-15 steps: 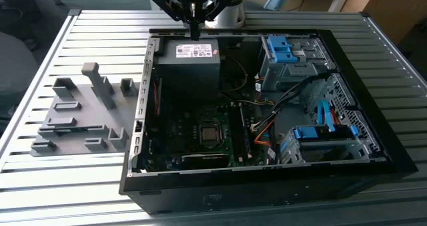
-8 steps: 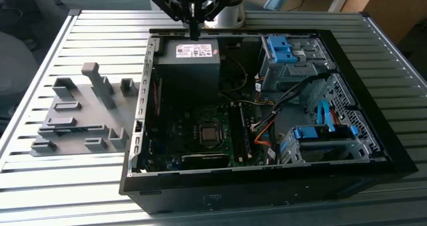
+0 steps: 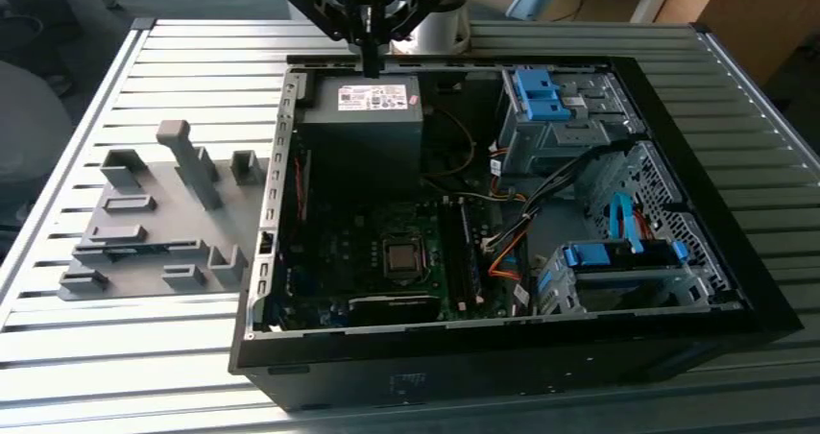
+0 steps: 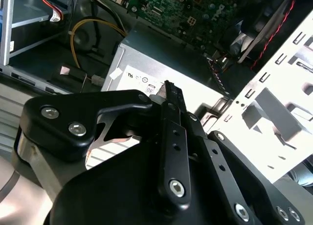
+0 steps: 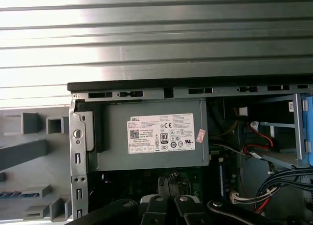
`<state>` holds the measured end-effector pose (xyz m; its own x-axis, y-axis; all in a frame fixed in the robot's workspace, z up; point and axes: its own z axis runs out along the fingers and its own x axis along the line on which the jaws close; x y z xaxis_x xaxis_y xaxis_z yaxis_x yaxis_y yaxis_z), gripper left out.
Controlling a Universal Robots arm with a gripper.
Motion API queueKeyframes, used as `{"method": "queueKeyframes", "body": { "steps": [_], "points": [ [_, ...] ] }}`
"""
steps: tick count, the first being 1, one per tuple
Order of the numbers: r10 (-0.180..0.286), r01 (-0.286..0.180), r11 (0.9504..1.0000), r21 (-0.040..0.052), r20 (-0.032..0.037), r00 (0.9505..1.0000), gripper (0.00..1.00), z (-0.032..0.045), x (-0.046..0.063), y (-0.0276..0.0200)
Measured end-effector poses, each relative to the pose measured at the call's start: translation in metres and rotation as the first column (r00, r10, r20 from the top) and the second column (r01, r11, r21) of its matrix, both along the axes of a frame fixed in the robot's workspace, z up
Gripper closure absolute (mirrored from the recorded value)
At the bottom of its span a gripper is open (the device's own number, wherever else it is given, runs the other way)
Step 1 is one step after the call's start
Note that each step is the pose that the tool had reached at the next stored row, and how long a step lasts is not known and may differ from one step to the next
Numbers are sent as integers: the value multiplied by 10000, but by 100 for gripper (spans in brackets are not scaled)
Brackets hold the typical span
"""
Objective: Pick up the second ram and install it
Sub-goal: 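Reach for the second ram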
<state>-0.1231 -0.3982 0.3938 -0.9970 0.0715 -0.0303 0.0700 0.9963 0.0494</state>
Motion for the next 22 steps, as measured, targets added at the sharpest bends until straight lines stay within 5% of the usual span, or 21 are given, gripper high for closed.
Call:
{"method": "queueKeyframes", "body": {
  "steps": [22],
  "points": [
    [0,0,10000,0,0,10000,89,-4,-94,0]
  ]
}}
